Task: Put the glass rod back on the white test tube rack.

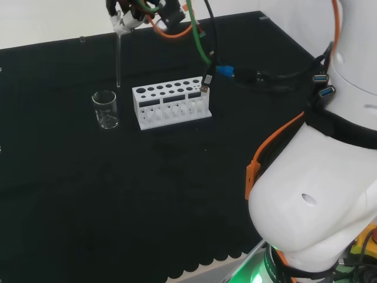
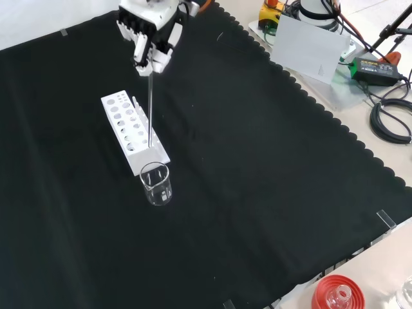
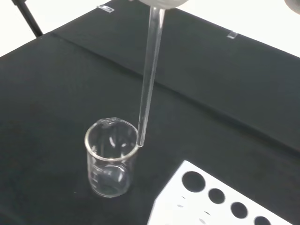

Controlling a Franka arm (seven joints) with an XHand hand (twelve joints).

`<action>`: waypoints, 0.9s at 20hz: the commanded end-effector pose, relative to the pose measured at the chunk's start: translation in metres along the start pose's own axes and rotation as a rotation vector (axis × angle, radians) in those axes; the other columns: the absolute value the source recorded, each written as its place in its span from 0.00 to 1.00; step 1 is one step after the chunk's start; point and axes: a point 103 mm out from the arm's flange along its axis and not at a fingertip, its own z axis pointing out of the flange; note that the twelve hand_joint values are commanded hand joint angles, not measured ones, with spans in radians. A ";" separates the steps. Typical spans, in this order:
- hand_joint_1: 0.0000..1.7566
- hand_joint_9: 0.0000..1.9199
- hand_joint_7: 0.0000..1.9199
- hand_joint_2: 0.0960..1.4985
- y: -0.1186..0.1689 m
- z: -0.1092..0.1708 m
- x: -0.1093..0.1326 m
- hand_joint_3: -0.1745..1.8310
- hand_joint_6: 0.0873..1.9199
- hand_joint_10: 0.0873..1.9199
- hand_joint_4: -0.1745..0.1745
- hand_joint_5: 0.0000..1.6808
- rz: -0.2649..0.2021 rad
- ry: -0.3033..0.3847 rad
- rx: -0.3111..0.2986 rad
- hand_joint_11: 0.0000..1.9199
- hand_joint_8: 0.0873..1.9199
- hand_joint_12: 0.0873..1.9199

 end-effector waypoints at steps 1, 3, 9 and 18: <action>0.68 1.00 0.88 0.73 -0.019 0.000 -0.023 0.00 0.37 0.13 0.00 0.68 0.047 0.007 0.003 0.93 0.29 0.27; 0.68 1.00 0.88 0.73 -0.026 0.005 -0.032 0.00 0.37 0.13 0.00 0.68 0.051 0.028 -0.001 0.93 0.29 0.27; 0.68 1.00 0.88 0.73 -0.036 0.020 -0.049 0.00 0.37 0.13 0.00 0.68 0.051 0.048 0.002 0.93 0.29 0.27; 0.68 1.00 0.88 0.73 -0.035 0.032 -0.052 0.00 0.37 0.13 0.00 0.69 0.056 0.057 0.020 0.93 0.29 0.27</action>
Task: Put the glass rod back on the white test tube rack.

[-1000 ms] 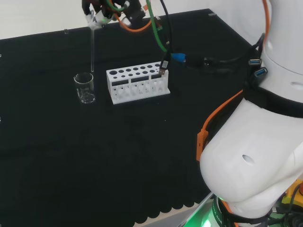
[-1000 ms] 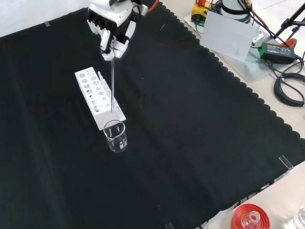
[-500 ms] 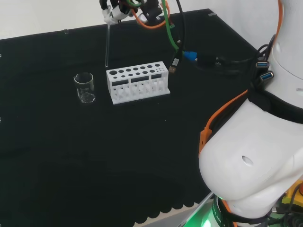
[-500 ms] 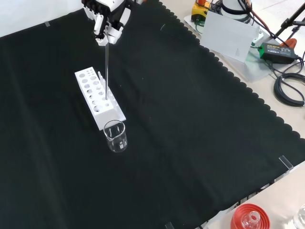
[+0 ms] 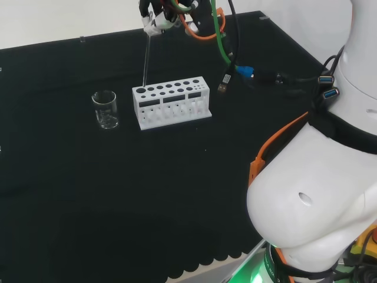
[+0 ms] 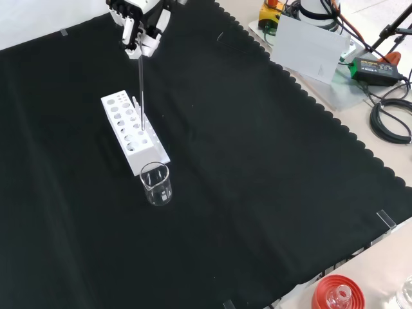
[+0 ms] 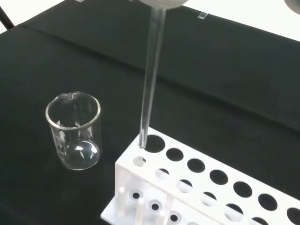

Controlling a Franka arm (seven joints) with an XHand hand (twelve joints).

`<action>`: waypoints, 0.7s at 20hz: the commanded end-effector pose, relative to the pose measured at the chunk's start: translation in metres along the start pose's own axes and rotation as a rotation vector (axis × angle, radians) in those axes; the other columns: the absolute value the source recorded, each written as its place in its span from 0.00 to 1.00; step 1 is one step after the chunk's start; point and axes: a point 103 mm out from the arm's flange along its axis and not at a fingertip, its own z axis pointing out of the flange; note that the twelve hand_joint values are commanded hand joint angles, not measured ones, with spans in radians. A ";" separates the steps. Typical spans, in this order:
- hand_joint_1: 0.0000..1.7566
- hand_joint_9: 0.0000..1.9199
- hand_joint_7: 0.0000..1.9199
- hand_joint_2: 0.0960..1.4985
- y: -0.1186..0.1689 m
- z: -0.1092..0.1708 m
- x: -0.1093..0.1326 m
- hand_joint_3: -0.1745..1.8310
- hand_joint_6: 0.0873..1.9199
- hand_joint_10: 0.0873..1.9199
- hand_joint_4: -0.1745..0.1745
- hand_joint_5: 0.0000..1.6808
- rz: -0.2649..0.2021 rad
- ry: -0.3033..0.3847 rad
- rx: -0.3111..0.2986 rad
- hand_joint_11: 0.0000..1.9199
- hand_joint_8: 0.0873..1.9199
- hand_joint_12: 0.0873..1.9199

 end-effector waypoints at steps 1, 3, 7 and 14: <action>0.68 1.00 0.88 0.73 0.002 0.006 -0.001 0.00 0.37 0.13 0.00 0.69 0.000 0.007 0.008 0.93 0.29 0.27; 0.68 1.00 0.88 0.73 0.004 0.007 0.001 0.00 0.37 0.13 0.00 0.69 -0.006 0.008 0.007 0.93 0.29 0.27; 0.68 1.00 0.88 0.73 0.005 0.008 0.001 0.00 0.37 0.13 0.00 0.69 -0.010 0.009 0.011 0.93 0.29 0.27; 0.68 1.00 0.88 0.73 0.009 0.011 0.004 0.00 0.37 0.13 0.00 0.69 0.001 -0.002 0.024 0.93 0.29 0.27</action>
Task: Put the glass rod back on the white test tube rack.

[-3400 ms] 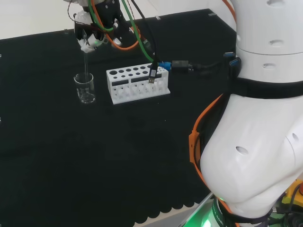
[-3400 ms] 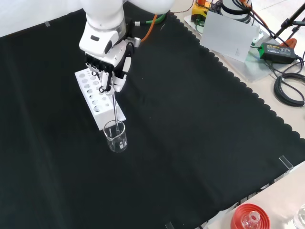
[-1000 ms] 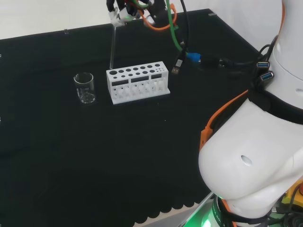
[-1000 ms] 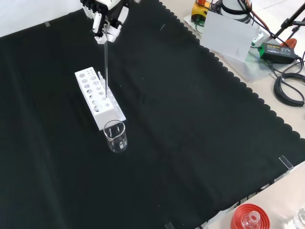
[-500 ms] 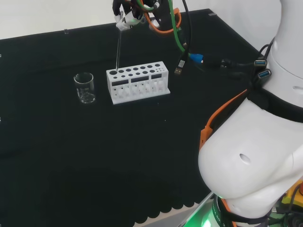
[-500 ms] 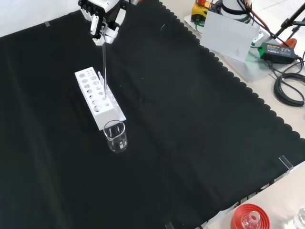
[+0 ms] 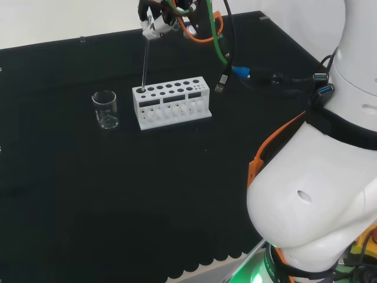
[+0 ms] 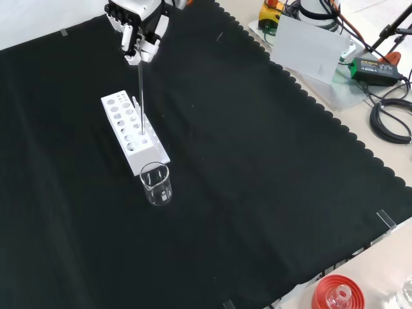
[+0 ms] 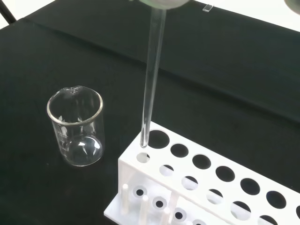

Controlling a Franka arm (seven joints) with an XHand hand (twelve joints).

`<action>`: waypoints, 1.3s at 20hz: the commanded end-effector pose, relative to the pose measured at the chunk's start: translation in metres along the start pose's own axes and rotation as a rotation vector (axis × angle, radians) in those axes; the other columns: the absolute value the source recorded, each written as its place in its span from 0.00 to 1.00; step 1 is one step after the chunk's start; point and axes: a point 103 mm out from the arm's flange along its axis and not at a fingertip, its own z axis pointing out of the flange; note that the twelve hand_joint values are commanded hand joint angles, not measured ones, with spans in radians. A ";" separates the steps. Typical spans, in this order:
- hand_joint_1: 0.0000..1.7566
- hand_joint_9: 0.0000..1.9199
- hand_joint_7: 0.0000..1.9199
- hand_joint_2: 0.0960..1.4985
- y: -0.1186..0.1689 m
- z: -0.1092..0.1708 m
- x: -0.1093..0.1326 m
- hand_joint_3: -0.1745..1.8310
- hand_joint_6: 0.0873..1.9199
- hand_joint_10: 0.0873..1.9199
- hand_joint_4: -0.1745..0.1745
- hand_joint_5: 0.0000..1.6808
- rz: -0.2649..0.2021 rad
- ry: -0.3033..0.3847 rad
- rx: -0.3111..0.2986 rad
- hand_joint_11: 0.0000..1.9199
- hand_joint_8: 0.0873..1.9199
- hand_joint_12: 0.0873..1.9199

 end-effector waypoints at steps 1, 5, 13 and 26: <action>0.68 1.00 0.88 0.73 0.002 0.003 0.003 0.00 0.37 0.13 0.00 0.69 0.011 -0.019 0.015 0.93 0.29 0.27; 0.68 1.00 0.88 0.73 0.005 0.006 0.007 0.00 0.37 0.13 0.00 0.69 0.010 -0.035 0.027 0.93 0.29 0.27; 0.68 1.00 0.88 0.73 0.011 0.007 0.015 0.00 0.37 0.13 0.00 0.69 -0.008 -0.049 0.033 0.93 0.29 0.27; 0.68 1.00 0.88 0.73 0.015 0.014 0.007 0.00 0.36 0.13 0.00 0.69 0.001 -0.029 0.046 0.93 0.29 0.27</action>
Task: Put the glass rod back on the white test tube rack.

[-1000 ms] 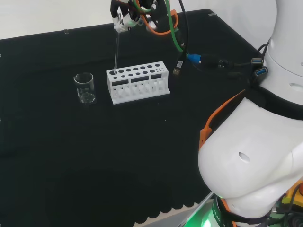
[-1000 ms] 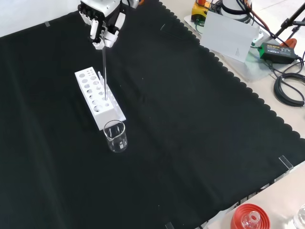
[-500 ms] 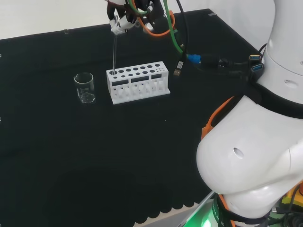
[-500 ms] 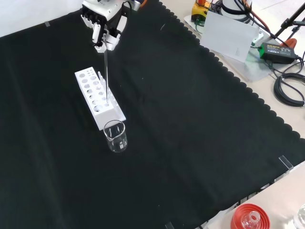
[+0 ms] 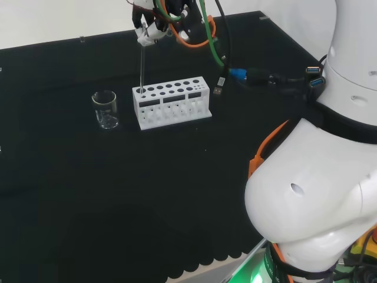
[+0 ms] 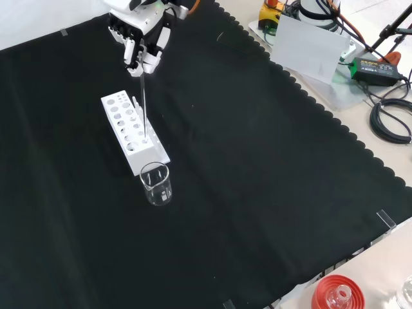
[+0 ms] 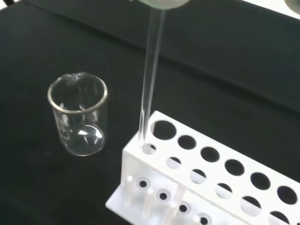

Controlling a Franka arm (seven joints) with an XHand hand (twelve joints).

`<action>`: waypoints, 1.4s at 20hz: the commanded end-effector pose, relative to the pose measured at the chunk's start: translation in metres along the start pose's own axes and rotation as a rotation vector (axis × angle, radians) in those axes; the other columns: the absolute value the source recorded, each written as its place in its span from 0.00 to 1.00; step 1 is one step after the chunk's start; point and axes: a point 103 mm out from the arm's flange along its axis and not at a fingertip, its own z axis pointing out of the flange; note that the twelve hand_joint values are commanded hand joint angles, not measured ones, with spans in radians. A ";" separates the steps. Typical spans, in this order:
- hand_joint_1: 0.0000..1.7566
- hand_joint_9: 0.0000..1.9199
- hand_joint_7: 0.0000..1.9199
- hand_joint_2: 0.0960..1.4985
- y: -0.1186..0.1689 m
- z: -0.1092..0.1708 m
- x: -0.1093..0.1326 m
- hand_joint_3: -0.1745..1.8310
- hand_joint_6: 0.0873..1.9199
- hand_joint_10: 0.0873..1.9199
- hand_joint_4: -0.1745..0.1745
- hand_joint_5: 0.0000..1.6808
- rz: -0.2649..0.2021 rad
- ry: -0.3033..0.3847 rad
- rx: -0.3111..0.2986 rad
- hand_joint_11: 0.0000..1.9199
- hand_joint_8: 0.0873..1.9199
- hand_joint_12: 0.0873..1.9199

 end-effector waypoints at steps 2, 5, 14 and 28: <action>0.68 1.00 0.88 0.73 0.003 0.002 -0.004 0.00 0.36 0.13 0.00 0.69 0.006 -0.002 0.007 0.93 0.29 0.27; 0.68 1.00 0.88 0.73 0.001 0.003 -0.009 0.00 0.36 0.13 0.00 0.69 0.008 0.010 0.003 0.93 0.29 0.27; 0.68 1.00 0.88 0.73 -0.005 0.008 -0.013 0.00 0.36 0.13 0.00 0.69 -0.020 0.020 -0.004 0.93 0.29 0.27; 0.68 1.00 0.88 0.73 -0.001 0.002 -0.007 0.00 0.36 0.13 0.00 0.69 0.006 -0.011 0.011 0.93 0.29 0.27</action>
